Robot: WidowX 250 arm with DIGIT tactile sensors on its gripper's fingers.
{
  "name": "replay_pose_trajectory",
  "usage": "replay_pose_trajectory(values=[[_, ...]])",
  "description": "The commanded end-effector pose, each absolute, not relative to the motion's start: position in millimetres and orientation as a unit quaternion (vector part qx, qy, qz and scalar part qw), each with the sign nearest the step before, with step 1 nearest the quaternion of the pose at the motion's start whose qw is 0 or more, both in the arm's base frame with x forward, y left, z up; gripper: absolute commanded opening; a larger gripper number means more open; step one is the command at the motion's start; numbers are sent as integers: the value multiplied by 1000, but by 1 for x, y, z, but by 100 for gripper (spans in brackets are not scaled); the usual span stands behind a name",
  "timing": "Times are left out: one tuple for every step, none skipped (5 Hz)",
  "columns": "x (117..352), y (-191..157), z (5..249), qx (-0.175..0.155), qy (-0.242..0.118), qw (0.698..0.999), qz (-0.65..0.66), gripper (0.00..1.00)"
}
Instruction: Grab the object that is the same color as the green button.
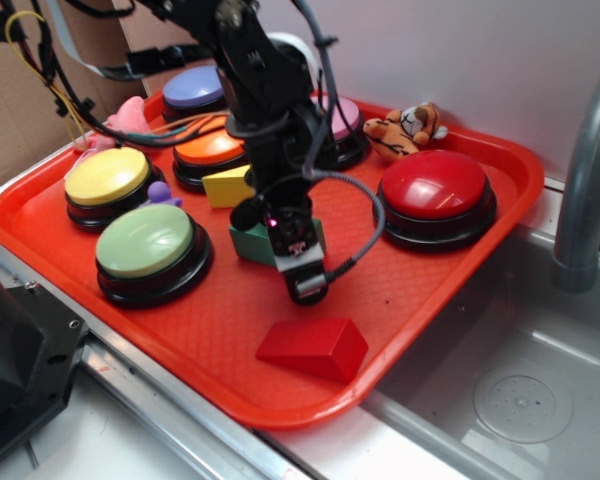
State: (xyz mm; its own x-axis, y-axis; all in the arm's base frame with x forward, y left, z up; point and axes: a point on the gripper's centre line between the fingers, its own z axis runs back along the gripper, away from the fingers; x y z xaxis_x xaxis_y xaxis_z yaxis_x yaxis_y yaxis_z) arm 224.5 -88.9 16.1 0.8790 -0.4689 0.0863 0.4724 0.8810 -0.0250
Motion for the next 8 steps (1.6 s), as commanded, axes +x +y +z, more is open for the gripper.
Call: replay_pose_trajectory(values=[[226, -95, 19, -20, -44, 973, -224, 0], [226, -94, 28, -24, -52, 974, -217, 0], [229, -93, 50, -31, -49, 978, -200, 0], [230, -84, 91, -17, -54, 985, -164, 0], [228, -70, 122, -7, -52, 993, -105, 0], [222, -50, 158, -10, -47, 998, -38, 0], [218, -31, 184, -17, -62, 998, 7, 0], [218, -18, 191, -30, -60, 998, -7, 0]])
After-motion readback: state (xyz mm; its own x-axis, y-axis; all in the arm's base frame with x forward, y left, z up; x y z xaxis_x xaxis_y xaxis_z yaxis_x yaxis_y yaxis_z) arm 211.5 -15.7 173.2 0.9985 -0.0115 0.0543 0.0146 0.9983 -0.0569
